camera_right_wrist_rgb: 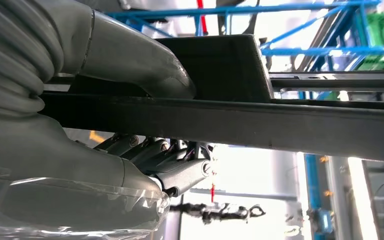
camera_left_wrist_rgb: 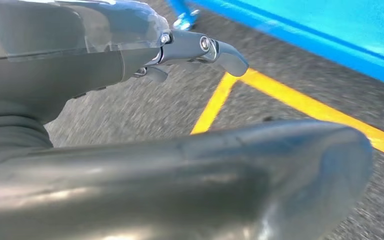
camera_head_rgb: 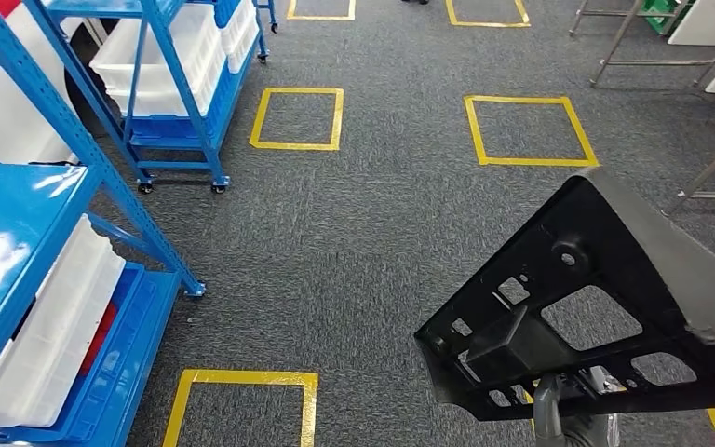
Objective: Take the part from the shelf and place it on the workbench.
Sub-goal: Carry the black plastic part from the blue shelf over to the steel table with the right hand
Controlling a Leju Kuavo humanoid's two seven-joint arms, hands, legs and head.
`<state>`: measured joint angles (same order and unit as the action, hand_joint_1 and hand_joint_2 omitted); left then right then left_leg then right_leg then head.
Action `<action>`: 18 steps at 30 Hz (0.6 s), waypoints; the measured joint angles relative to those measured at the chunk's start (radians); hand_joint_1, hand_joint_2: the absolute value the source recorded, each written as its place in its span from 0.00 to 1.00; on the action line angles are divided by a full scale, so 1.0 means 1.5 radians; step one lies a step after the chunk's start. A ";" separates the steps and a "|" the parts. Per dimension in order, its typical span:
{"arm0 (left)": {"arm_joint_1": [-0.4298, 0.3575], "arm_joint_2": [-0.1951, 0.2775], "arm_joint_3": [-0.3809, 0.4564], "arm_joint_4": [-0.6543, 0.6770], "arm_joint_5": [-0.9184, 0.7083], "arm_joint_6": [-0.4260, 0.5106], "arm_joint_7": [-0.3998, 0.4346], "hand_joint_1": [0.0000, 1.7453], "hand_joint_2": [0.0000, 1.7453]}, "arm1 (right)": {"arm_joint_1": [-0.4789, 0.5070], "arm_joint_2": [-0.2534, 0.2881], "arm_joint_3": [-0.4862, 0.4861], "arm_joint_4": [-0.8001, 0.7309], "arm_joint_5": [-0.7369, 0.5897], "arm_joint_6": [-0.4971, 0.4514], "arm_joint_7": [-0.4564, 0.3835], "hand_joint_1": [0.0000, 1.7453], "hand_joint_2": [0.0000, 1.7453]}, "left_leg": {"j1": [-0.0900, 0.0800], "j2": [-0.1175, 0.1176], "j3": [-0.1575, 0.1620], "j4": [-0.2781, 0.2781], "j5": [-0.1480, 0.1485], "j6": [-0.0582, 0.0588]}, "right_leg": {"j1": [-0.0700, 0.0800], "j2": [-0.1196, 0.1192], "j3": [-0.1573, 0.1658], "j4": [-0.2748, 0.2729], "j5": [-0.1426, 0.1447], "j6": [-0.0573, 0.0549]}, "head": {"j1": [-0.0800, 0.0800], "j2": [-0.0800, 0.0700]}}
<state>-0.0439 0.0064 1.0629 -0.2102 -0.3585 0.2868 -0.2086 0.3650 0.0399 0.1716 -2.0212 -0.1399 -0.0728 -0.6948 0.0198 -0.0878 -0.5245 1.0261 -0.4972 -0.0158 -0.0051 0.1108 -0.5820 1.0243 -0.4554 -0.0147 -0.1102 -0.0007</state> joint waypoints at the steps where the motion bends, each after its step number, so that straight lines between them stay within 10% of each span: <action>1: 0.000 0.006 0.002 0.000 0.001 -0.004 0.000 0.00 0.00 | 0.000 -0.002 -0.001 0.000 -0.001 -0.001 0.000 1.00 1.00 | -0.001 -0.006 0.001 -0.004 -0.002 0.002 | -0.001 0.009 -0.005 0.001 0.002 0.005 | 0.000 0.000; 3: 0.001 0.017 0.005 0.000 0.002 -0.013 0.000 0.00 0.00 | 0.004 -0.007 -0.004 0.000 -0.004 -0.002 0.000 1.00 1.00 | -0.001 0.013 0.001 -0.008 0.003 0.010 | -0.003 0.017 -0.012 0.003 0.005 0.014 | 0.000 0.000; 7: 0.005 0.038 0.007 -0.001 0.001 -0.028 0.004 0.00 0.00 | 0.009 -0.018 -0.011 -0.001 -0.012 -0.005 0.000 1.00 1.00 | -0.004 0.052 0.000 -0.016 0.009 0.025 | 0.000 -0.058 -0.060 0.108 -0.057 0.022 | 0.001 0.000; 10: 0.010 0.051 0.007 -0.001 -0.005 -0.037 0.014 0.00 0.00 | 0.014 -0.021 -0.016 0.003 -0.015 -0.005 0.000 1.00 1.00 | -0.008 0.085 -0.002 -0.015 0.008 0.027 | -0.002 -0.071 -0.091 0.184 -0.084 0.025 | 0.001 0.000; 15: 0.011 0.065 0.008 -0.001 -0.018 -0.058 0.028 0.00 0.00 | 0.023 -0.024 -0.028 0.007 0.012 -0.014 0.000 1.00 1.00 | -0.013 0.125 0.005 -0.013 0.002 0.019 | 0.007 -0.116 0.009 0.009 -0.018 0.010 | 0.001 0.000; 18: 0.011 0.072 0.007 -0.002 -0.023 -0.068 0.028 0.00 0.00 | 0.030 -0.024 -0.036 0.005 0.021 -0.017 0.000 1.00 1.00 | -0.013 0.141 0.009 -0.014 -0.002 0.009 | 0.009 -0.105 0.012 -0.004 -0.015 -0.001 | 0.001 0.000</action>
<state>-0.0279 0.1142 1.0739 -0.2131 -0.3924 0.1849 -0.1669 0.4098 0.0034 0.1182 -2.0133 -0.1088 -0.0982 -0.6949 -0.0003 0.1232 -0.5104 1.0054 -0.4997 -0.0028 0.0091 -0.0459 -0.5637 1.0188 -0.4774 -0.0159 -0.1091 -0.0006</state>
